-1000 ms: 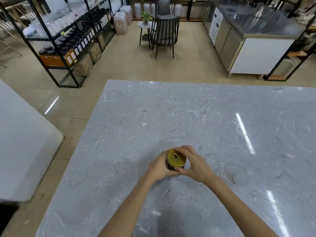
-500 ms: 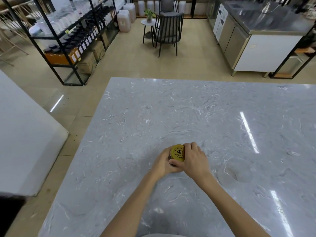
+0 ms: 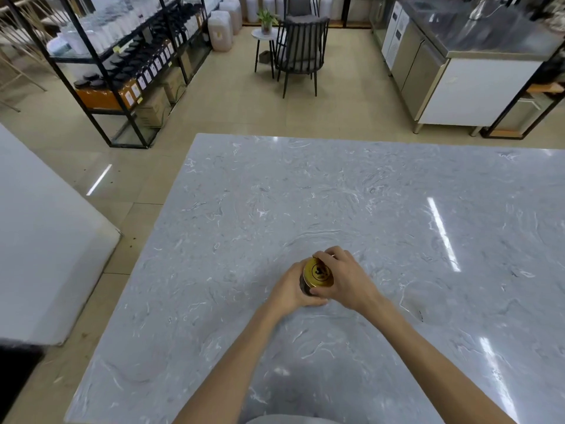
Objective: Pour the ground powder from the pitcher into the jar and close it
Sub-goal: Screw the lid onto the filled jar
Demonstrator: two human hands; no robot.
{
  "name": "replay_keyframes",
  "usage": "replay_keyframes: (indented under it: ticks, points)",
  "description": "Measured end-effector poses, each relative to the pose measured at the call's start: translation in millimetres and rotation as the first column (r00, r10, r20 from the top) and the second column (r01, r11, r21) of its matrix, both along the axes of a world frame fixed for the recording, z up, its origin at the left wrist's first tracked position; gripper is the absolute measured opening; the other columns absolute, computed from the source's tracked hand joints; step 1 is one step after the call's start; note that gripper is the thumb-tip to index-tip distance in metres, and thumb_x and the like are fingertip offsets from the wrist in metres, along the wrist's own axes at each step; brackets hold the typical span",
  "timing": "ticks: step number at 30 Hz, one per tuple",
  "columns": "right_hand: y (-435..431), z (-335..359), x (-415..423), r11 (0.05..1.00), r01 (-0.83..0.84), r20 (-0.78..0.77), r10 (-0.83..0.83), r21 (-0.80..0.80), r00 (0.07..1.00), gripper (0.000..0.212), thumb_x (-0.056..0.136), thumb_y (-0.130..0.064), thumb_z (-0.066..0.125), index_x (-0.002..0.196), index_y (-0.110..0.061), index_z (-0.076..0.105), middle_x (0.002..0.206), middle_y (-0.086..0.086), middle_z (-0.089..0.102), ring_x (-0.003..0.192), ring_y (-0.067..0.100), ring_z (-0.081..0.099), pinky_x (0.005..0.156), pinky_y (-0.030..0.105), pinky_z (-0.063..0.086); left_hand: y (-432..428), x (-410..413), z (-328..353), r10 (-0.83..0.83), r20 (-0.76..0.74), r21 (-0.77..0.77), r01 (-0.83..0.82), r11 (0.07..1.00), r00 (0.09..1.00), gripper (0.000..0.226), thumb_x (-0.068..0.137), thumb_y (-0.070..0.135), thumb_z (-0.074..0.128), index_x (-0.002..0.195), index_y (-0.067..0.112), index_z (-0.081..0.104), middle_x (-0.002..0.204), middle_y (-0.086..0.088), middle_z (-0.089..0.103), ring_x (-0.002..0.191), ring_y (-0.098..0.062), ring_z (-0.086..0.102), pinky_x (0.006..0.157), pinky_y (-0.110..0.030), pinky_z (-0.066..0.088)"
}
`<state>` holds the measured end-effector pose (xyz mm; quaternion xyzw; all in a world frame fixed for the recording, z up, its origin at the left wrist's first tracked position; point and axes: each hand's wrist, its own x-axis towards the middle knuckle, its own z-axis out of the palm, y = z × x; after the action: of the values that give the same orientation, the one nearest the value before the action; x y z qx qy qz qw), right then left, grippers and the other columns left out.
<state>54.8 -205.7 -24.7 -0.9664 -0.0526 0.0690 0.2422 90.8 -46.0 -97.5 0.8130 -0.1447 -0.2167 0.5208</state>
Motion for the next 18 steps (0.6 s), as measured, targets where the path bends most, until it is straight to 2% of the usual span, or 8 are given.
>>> replay_keyframes:
  ticks: [7, 11, 14, 18]
  points:
    - [-15.4, 9.5, 14.7, 0.998, -0.059, -0.132, 0.061, 0.019, 0.989, 0.078, 0.072, -0.046, 0.082, 0.141, -0.025, 0.051, 0.122, -0.002, 0.051, 0.106, 0.014, 0.052, 0.084, 0.018, 0.041, -1.0, -1.3, -1.7, -0.008, -0.011, -0.001, 0.008, 1.0, 1.0, 0.091, 0.057, 0.036, 0.097, 0.135, 0.028, 0.051, 0.128, 0.005, 0.063, 0.116, -0.014, 0.062, 0.1, -0.042, 0.053]
    - [-12.4, 12.1, 21.4, 0.982, -0.153, -0.134, 0.138, -0.109, 0.981, 0.075, 0.074, -0.046, 0.079, 0.14, -0.026, 0.051, 0.121, 0.0, 0.052, 0.108, 0.019, 0.053, 0.083, 0.023, 0.043, -0.7, 0.4, -2.5, -0.013, -0.023, 0.02, 0.013, 1.0, 1.0, 0.09, 0.056, 0.038, 0.097, 0.133, 0.029, 0.051, 0.126, 0.006, 0.064, 0.115, -0.012, 0.063, 0.099, -0.041, 0.053]
    - [-11.2, 16.0, 25.2, 0.967, -0.211, -0.159, 0.189, -0.14, 0.969, 0.074, 0.075, -0.043, 0.08, 0.14, -0.026, 0.051, 0.123, 0.002, 0.053, 0.111, 0.021, 0.053, 0.088, 0.028, 0.047, -0.7, 1.1, -2.3, -0.018, -0.026, 0.032, 0.019, 0.999, 0.999, 0.089, 0.054, 0.041, 0.097, 0.131, 0.033, 0.052, 0.122, 0.011, 0.066, 0.111, -0.008, 0.064, 0.098, -0.038, 0.054]
    - [-12.2, 22.5, 27.5, 0.95, -0.26, -0.171, 0.231, -0.173, 0.958, 0.073, 0.076, -0.041, 0.08, 0.14, -0.026, 0.051, 0.128, 0.003, 0.053, 0.115, 0.023, 0.054, 0.092, 0.033, 0.05, 1.1, 2.7, -0.3, -0.048, -0.052, 0.023, 0.049, 0.999, 0.998, 0.094, 0.054, 0.039, 0.097, 0.136, 0.03, 0.051, 0.124, 0.01, 0.066, 0.114, -0.008, 0.063, 0.101, -0.036, 0.053]
